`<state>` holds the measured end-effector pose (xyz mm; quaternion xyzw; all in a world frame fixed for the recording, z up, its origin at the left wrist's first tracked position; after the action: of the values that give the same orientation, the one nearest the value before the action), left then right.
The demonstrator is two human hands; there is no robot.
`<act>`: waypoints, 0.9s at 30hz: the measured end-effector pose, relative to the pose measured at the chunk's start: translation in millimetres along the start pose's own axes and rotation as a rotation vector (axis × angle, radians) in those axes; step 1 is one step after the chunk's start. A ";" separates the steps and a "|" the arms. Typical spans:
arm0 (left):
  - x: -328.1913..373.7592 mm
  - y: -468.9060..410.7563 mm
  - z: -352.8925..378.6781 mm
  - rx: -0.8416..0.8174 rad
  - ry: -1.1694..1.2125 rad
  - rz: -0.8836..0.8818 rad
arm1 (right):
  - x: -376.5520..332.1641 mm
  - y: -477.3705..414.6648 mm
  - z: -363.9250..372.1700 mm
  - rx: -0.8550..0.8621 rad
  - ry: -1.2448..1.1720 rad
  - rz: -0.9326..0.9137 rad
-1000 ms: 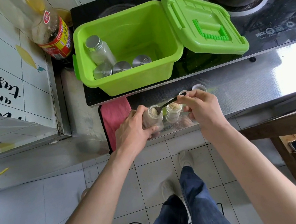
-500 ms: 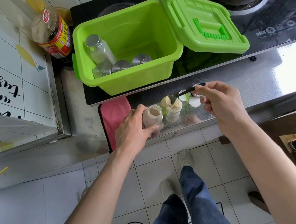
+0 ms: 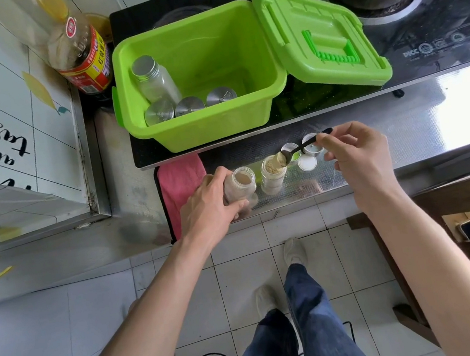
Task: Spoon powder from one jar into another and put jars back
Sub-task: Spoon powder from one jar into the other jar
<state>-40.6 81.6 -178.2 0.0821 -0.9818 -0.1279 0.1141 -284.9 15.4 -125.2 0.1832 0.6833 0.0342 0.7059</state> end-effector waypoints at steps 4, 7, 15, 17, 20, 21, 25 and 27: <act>0.1 0.7 -0.8 0.002 -0.002 -0.003 | 2.0 -0.7 5.3 -0.034 0.094 -0.081; 1.0 1.0 -1.1 0.001 0.001 -0.011 | 0.2 1.0 11.4 -0.074 0.230 -0.191; 2.4 0.5 -2.5 -0.019 -0.002 -0.014 | -15.2 17.3 30.1 -0.300 0.687 -0.523; 1.9 0.8 -1.9 -0.022 -0.002 -0.013 | -17.9 16.4 32.2 -0.325 0.715 -0.558; 1.6 1.0 -1.6 -0.026 -0.003 -0.013 | -20.2 14.2 33.8 -0.352 0.752 -0.583; 1.6 0.8 -1.3 -0.025 -0.001 -0.013 | -20.9 14.0 33.9 -0.353 0.756 -0.587; 0.5 1.2 -1.0 -0.022 0.006 -0.012 | -22.6 16.2 32.0 -0.333 0.736 -0.602; 0.2 1.9 -0.8 -0.022 0.009 -0.009 | -22.2 17.0 30.7 -0.321 0.719 -0.599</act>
<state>-40.8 83.2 -176.9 0.0860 -0.9794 -0.1389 0.1187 -252.8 18.1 -98.8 -0.1558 0.8924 -0.0043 0.4234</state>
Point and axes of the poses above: each hand's wrist, its own y-axis away from the middle knuckle, its own z-axis out of the palm, x = y × z, the point moved 1 cm from there along -y, towards the middle knuckle, and after that the axes turned 14 degrees about -y, right-handed, at the moved point
